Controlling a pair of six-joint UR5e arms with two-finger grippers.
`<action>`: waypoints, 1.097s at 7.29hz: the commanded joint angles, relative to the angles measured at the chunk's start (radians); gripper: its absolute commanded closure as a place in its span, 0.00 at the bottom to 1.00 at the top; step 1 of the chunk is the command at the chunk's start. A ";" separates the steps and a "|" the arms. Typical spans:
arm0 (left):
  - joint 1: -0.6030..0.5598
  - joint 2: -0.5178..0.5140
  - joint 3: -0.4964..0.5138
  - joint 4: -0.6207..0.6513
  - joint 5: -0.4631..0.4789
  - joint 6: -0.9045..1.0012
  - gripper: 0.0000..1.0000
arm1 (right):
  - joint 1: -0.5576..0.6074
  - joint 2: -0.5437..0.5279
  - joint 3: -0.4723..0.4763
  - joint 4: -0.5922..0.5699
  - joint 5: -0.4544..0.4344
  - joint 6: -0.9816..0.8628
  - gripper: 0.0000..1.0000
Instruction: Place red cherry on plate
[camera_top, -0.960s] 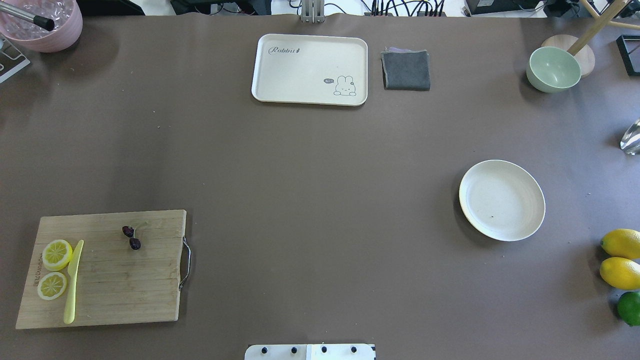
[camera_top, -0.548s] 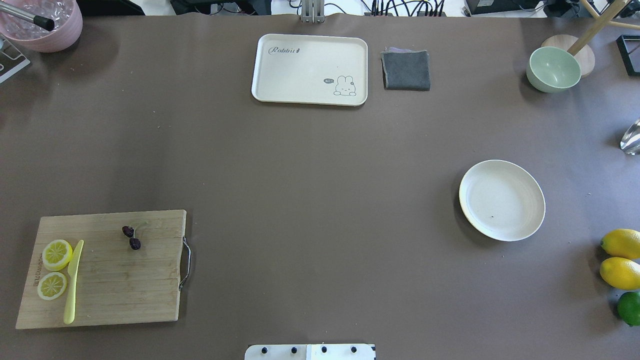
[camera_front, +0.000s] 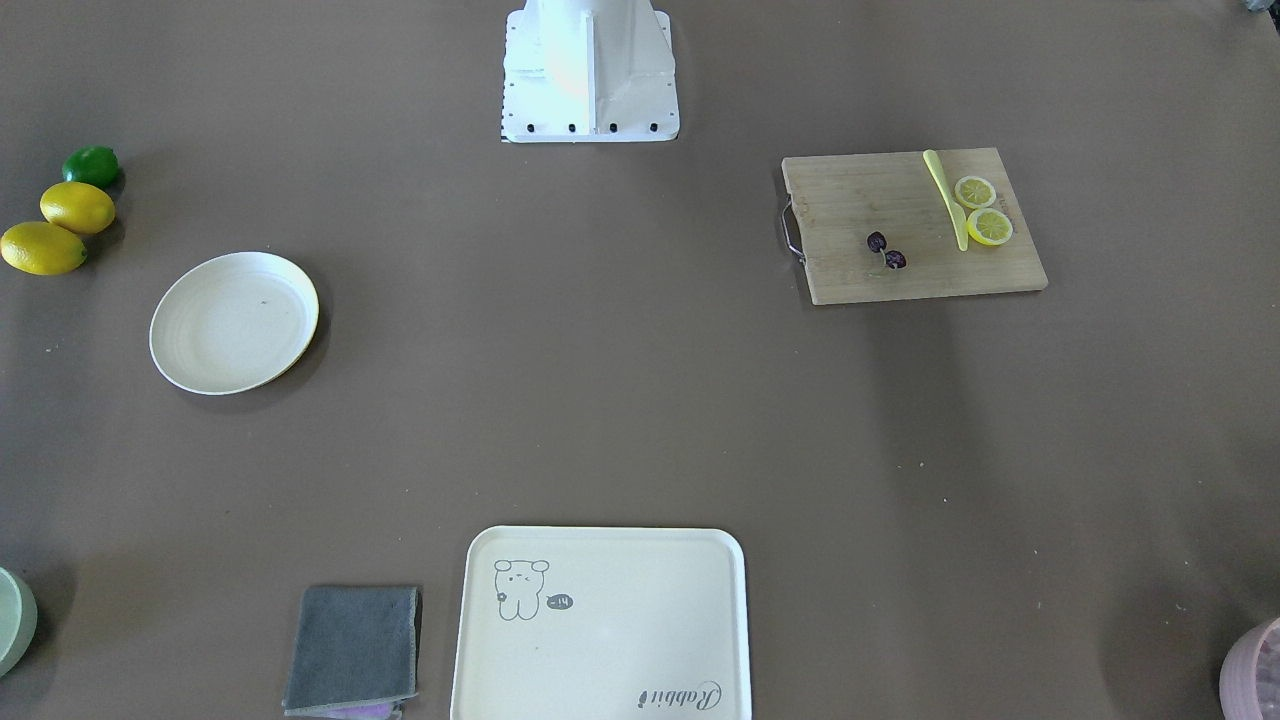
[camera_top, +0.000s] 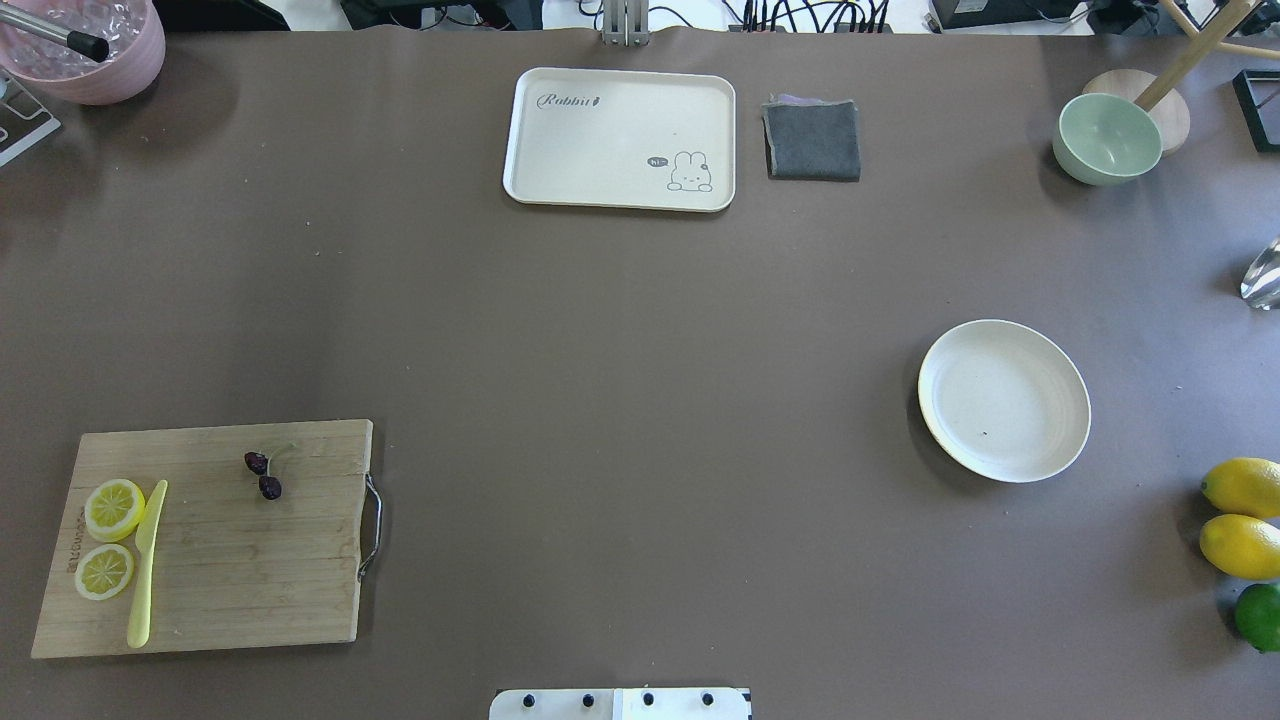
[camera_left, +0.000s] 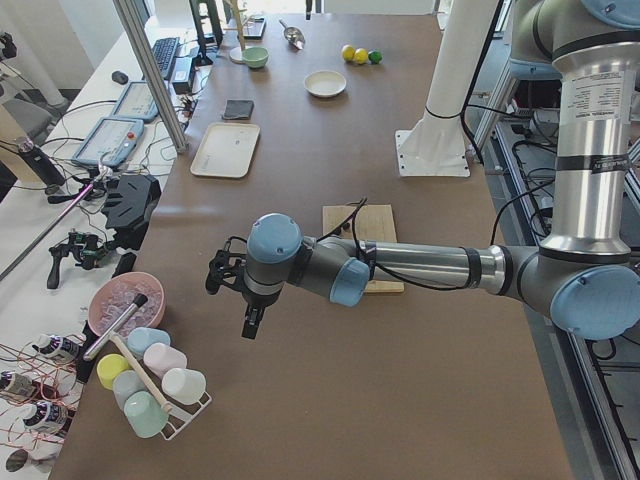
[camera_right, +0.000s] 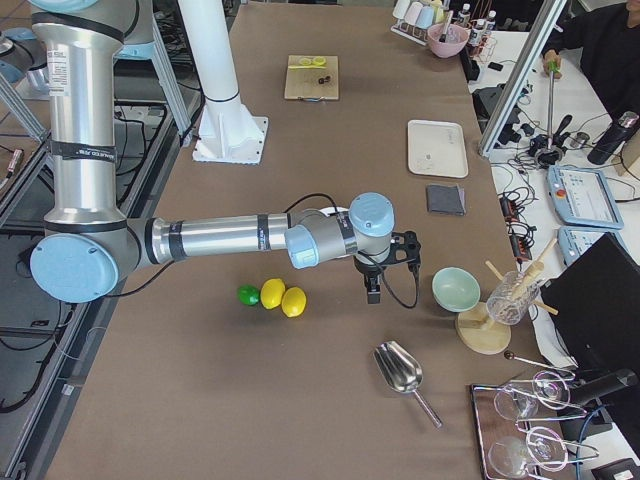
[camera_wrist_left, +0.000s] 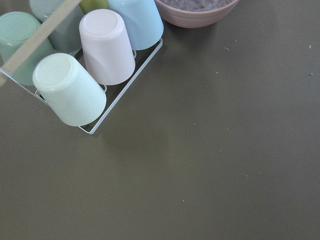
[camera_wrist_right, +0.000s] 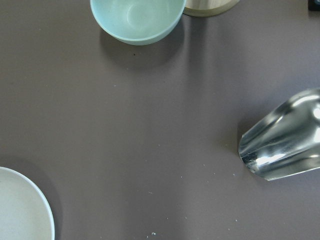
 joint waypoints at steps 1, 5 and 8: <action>0.004 -0.006 -0.003 -0.028 -0.002 0.002 0.02 | -0.166 0.006 -0.004 0.217 -0.067 0.205 0.00; 0.004 -0.003 0.074 -0.098 0.001 -0.001 0.02 | -0.384 0.000 -0.022 0.377 -0.169 0.306 0.00; 0.004 -0.005 0.072 -0.099 0.000 -0.001 0.02 | -0.494 0.011 -0.065 0.400 -0.222 0.327 0.00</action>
